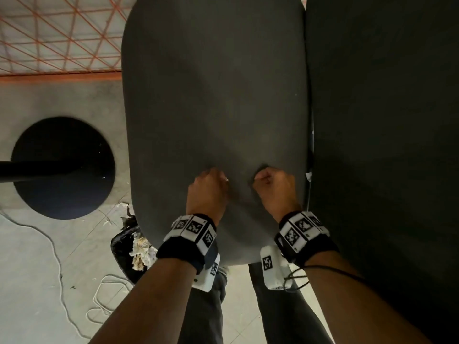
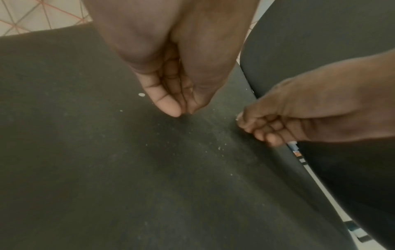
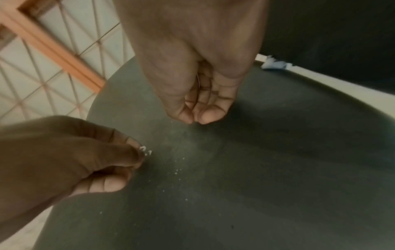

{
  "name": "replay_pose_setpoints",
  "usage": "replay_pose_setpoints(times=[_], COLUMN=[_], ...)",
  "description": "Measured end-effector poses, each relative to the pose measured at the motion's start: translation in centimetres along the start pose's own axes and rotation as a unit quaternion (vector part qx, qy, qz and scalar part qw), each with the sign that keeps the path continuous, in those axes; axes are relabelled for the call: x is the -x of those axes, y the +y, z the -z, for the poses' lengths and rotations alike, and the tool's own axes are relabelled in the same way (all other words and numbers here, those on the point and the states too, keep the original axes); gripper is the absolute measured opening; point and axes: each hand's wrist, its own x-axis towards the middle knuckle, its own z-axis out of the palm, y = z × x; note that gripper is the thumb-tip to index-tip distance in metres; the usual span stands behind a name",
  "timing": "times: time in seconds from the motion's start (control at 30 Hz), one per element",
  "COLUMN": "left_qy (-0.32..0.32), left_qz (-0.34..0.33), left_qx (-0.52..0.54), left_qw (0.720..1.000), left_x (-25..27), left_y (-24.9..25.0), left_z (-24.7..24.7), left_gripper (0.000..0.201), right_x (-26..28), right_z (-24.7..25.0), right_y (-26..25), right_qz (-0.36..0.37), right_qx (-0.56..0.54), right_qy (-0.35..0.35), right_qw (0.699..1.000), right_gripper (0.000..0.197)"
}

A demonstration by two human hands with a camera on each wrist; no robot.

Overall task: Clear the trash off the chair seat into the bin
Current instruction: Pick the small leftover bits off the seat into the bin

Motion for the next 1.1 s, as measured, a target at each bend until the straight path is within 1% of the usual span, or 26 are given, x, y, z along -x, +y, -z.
replay_pose_setpoints(times=[0.1,0.17,0.23,0.33,0.43,0.5,0.6,0.67,0.7,0.77,0.83,0.9,0.97,1.1], left_qy=[-0.003,-0.009,-0.018,-0.03,-0.047,-0.058,-0.056,-0.045,-0.032,0.012,0.05,0.075,0.092,0.133], left_qz=[-0.012,-0.013,-0.015,-0.028,-0.025,-0.02,-0.038,-0.04,-0.027,0.022,0.076,0.135,0.202,0.313], left_qx=[-0.028,-0.056,-0.086,-0.101,-0.075,-0.035,0.051,0.087,0.101,0.14,0.187,0.205,0.223,0.27], left_qw=[1.0,0.998,0.996,0.994,0.996,0.998,0.996,0.994,0.994,0.99,0.978,0.966,0.949,0.901], left_x=[-0.9,-1.3,-1.6,-1.6,-1.6,-1.3,0.7,2.7,3.8,6.3,9.2,12.1,14.5,17.7], left_y=[-0.1,0.0,0.1,0.5,0.6,0.2,-1.1,-2.2,-2.9,-4.9,-7.4,-10.7,-14.4,-21.1], left_z=[-0.3,-0.6,-0.8,-0.8,-0.5,-0.3,0.1,0.4,0.6,1.2,1.9,2.3,2.0,0.9], left_gripper=[0.016,0.017,0.018,0.02,0.022,0.02,0.01,0.011,0.011,0.011,0.011,0.011,0.008,0.006], right_x=[2.0,3.0,3.7,4.2,3.9,3.5,3.4,3.9,4.3,5.4,7.1,9.2,11.3,14.9], right_z=[0.7,0.7,0.8,1.1,1.0,0.8,0.2,-0.4,-0.9,-2.3,-4.3,-6.9,-9.8,-16.4], right_y=[1.8,2.6,2.9,1.9,0.8,0.3,-0.4,-0.9,-1.3,-2.2,-3.1,-4.2,-5.1,-6.4], right_qz=[-0.046,-0.094,-0.145,-0.198,-0.215,-0.225,-0.204,-0.18,-0.169,-0.142,-0.114,-0.09,-0.071,-0.031], right_qx=[-0.037,-0.087,-0.169,-0.285,-0.338,-0.359,-0.359,-0.344,-0.329,-0.281,-0.228,-0.184,-0.146,-0.083], right_qy=[0.002,-0.019,-0.035,-0.064,-0.09,-0.115,-0.177,-0.216,-0.232,-0.27,-0.315,-0.355,-0.382,-0.408], right_qw=[0.998,0.992,0.974,0.936,0.912,0.899,0.894,0.896,0.9,0.91,0.914,0.912,0.91,0.908], right_gripper=[0.004,0.01,0.017,0.014,0.014,0.012,0.009,0.009,0.009,0.008,0.008,0.013,0.018,0.017])
